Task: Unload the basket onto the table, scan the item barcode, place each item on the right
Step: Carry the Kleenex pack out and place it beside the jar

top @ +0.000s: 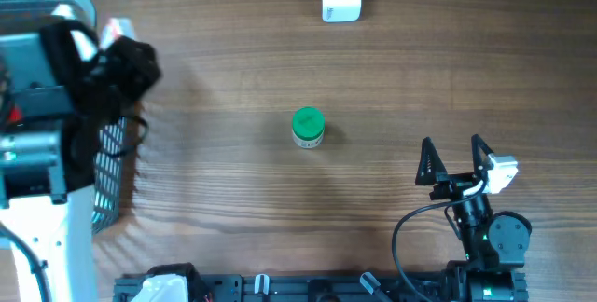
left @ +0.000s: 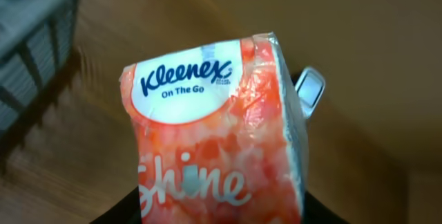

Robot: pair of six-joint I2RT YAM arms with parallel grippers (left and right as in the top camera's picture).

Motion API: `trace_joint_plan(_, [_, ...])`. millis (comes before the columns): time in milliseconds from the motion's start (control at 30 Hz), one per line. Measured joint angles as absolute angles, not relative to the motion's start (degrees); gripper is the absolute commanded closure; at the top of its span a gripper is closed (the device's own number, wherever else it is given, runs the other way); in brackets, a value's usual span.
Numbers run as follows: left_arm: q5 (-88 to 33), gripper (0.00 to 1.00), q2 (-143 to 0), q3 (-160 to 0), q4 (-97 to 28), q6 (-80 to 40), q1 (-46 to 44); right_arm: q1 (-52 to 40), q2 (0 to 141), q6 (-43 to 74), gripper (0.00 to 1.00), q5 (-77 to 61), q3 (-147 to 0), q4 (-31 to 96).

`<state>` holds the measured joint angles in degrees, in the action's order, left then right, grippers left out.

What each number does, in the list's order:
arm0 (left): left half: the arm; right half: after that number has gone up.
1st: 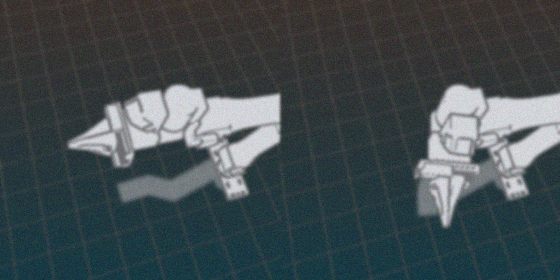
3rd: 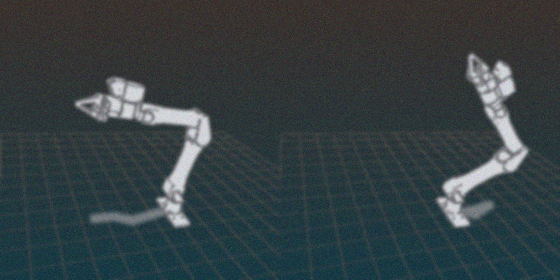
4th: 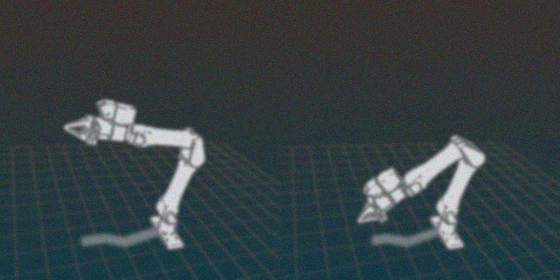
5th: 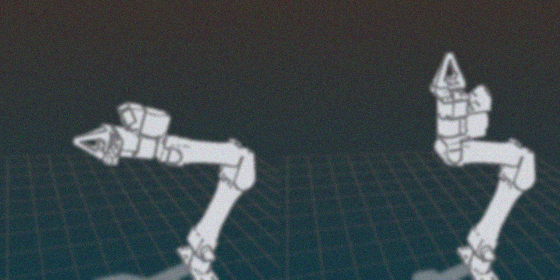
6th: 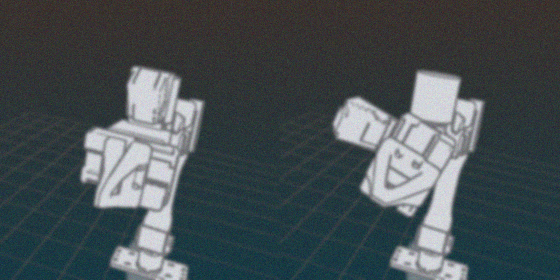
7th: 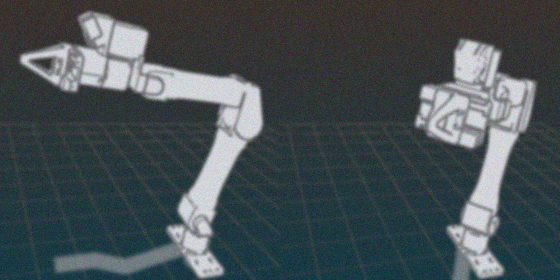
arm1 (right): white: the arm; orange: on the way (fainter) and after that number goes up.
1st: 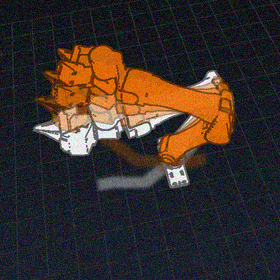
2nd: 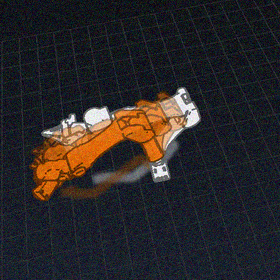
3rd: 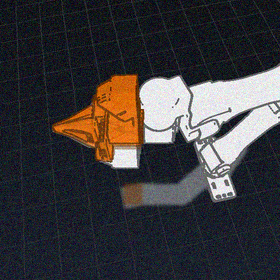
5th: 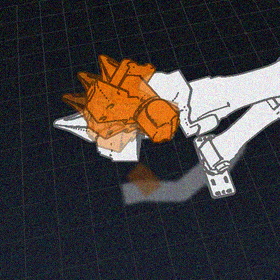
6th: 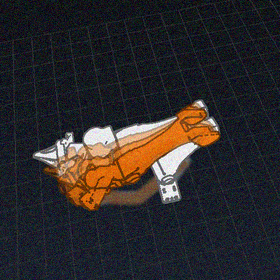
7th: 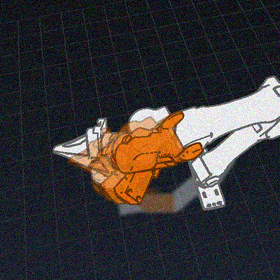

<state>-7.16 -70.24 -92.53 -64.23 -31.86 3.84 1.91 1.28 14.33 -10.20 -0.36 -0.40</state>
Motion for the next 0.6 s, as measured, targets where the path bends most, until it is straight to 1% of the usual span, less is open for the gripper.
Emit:
trace_joint_plan(167, [-1.72, 0.54, -72.75, -92.53, -69.25, -31.27, -7.11, 1.91, 1.28, 14.33, 0.00, -10.20, -0.34, -0.40])
trace_joint_plan(233, [-0.84, 0.54, -74.70, -92.07, -70.39, -31.11, -9.96, 1.91, 1.28, 14.33, 0.00, -10.20, -0.34, -0.40])
trace_joint_plan(400, [0.21, 0.54, -80.58, -87.90, -71.88, -31.27, -15.79, 1.91, 1.28, 14.33, 0.00, -10.20, -0.34, -0.40])
trace_joint_plan(600, [0.21, 0.53, -84.90, -82.00, -70.96, -32.67, -20.73, 1.91, 1.28, 14.33, 0.00, -10.20, -0.34, -0.40])
